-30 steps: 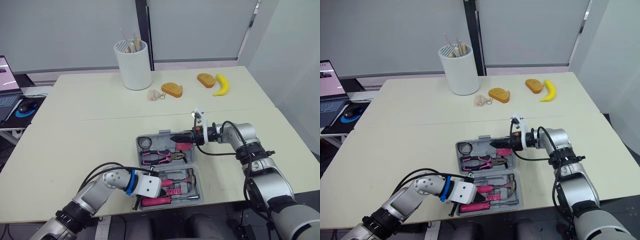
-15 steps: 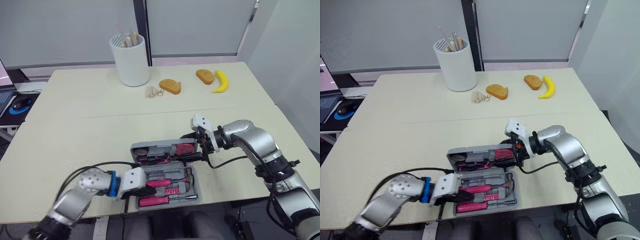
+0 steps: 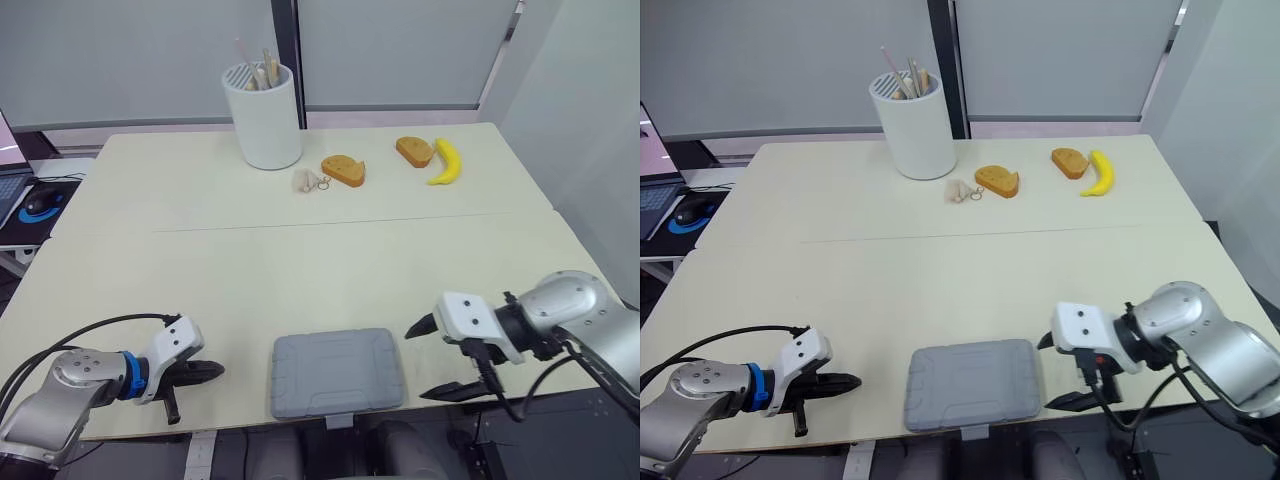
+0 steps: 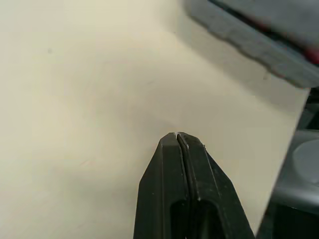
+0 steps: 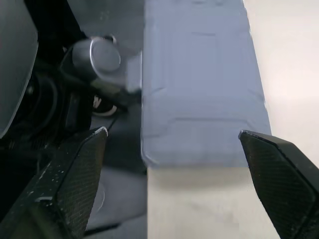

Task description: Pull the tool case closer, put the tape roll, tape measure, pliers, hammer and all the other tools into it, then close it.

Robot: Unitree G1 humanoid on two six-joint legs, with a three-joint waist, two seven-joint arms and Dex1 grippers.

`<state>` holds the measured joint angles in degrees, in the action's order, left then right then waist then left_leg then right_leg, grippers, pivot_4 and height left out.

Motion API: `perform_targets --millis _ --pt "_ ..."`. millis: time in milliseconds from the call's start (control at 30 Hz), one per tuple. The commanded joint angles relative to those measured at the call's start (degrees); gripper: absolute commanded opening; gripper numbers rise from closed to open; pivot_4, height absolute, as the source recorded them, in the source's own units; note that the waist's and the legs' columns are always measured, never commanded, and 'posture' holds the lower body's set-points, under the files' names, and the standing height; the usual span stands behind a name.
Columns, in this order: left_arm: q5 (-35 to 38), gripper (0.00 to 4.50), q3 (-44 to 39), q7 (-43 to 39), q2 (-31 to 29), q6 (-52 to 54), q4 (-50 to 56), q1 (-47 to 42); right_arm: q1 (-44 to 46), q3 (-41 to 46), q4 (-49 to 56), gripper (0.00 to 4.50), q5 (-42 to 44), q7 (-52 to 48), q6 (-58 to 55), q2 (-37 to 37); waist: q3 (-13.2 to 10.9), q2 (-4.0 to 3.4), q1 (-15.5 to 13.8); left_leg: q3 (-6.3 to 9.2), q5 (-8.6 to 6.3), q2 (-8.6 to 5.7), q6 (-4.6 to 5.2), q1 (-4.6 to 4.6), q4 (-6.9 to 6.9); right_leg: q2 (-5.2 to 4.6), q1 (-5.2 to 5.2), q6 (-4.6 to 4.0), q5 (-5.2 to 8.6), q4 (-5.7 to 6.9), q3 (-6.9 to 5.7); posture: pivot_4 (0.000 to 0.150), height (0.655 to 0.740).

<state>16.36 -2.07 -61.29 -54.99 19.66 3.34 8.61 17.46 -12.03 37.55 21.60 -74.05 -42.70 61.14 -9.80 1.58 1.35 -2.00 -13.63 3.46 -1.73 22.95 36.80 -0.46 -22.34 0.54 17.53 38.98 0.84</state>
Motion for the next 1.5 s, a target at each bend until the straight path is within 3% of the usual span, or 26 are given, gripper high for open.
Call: perform_targets --millis 33,300,500,867,1100,1500 --pt "-0.1 0.0 -0.5 1.1 1.2 -0.2 2.5 0.7 -3.8 3.1 0.9 4.49 -3.0 3.1 3.7 2.4 0.0 0.11 0.1 -0.02 0.0 0.02 0.0 -0.02 0.01 0.0 0.0 -0.01 -0.01 0.01 0.0 0.15 0.7303" --pt "-2.0 0.0 2.6 3.9 4.4 1.4 9.5 2.3 -8.7 -5.6 -4.6 4.49 -19.9 15.5 12.2 -1.2 0.0 0.19 0.2 -0.07 0.0 0.04 -0.02 -0.02 0.0 0.0 -0.02 -0.03 0.0 0.04 0.03 0.15 0.7303" --pt "-3.5 0.0 8.7 6.9 7.9 6.5 16.3 -0.7 -4.8 -16.5 -11.2 2.51 -29.8 17.3 16.8 -9.1 0.0 0.23 0.2 -0.06 0.0 -0.01 -0.02 0.0 0.08 0.04 0.01 0.01 -0.02 0.04 0.1 0.15 0.7303" --pt "-4.8 0.0 10.1 7.8 8.5 7.3 15.2 -2.5 -2.5 -18.2 -14.5 0.02 -32.6 15.0 19.6 -13.1 -0.1 0.23 0.0 0.01 0.0 -0.02 -0.02 0.01 0.12 0.09 0.04 -0.23 -0.18 0.05 0.07 0.15 0.7303" --pt "-2.1 0.0 7.4 5.0 7.3 5.4 15.2 1.3 -4.4 -14.7 -13.0 0.02 -29.6 14.6 19.3 -13.7 0.0 0.23 0.1 0.02 0.0 0.01 -0.02 -0.02 0.13 0.11 0.05 -0.25 -0.19 0.06 0.05 0.15 0.7303" --pt "-0.8 0.0 8.3 4.1 7.6 7.1 16.8 1.0 -2.7 -16.7 -15.9 0.02 -32.8 14.1 21.7 -17.7 0.0 0.24 0.2 0.03 0.0 0.08 -0.02 -0.04 0.14 0.24 0.05 -0.3 -0.22 0.1 0.08 0.15 0.7303"
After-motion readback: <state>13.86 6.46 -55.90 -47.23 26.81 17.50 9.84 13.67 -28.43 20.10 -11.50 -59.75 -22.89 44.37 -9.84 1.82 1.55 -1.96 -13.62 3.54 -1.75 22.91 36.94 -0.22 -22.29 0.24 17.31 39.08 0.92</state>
